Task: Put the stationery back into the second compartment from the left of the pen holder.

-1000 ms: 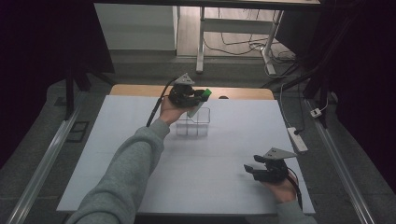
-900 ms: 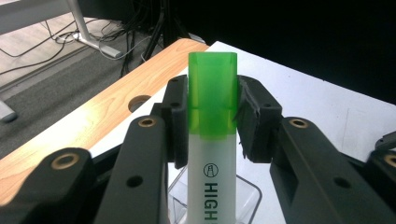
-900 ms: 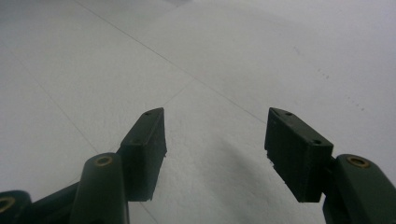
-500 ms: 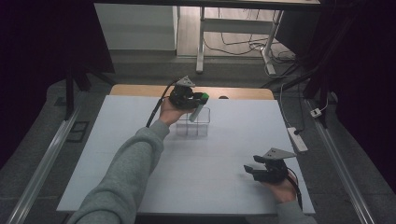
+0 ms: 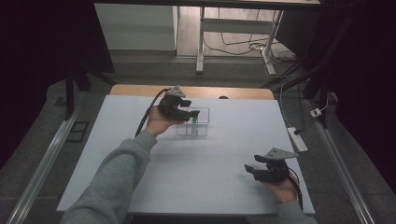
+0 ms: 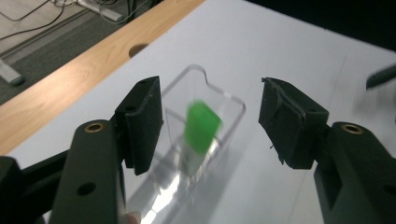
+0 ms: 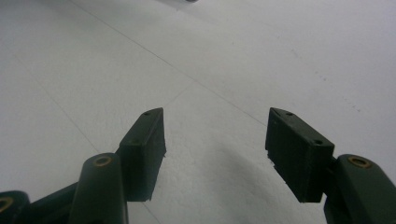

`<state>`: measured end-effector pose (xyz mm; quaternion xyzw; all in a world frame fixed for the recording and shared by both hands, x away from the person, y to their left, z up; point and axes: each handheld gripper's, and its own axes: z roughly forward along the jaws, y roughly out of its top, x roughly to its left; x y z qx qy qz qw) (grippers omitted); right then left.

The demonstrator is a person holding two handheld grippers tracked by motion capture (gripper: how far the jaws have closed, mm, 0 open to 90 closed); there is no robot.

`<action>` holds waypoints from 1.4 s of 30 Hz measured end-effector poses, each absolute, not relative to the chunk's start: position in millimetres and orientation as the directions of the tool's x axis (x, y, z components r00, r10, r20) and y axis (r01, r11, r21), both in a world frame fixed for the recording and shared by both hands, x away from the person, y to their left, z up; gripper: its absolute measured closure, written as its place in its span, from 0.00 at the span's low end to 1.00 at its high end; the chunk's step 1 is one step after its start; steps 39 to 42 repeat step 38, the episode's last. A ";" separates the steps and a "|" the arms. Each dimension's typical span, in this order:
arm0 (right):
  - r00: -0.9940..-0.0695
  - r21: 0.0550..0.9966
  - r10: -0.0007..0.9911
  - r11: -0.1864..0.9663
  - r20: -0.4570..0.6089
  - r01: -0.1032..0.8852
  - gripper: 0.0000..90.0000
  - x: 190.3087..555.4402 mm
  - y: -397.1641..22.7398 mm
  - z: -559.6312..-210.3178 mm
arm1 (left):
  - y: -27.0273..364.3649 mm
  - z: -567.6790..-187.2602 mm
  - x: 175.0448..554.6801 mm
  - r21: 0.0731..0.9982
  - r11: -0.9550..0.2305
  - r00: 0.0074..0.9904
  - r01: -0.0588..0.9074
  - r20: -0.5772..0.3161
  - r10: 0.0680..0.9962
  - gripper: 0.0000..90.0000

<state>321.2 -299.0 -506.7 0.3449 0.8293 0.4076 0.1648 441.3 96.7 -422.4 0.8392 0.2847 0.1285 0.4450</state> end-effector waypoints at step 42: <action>-0.734 0.816 0.679 0.435 -0.020 0.380 0.39 319.6 -301.3 -502.3 | 220.1 -496.9 290.7 0.773 -0.388 0.700 0.502 -0.100 0.707 0.39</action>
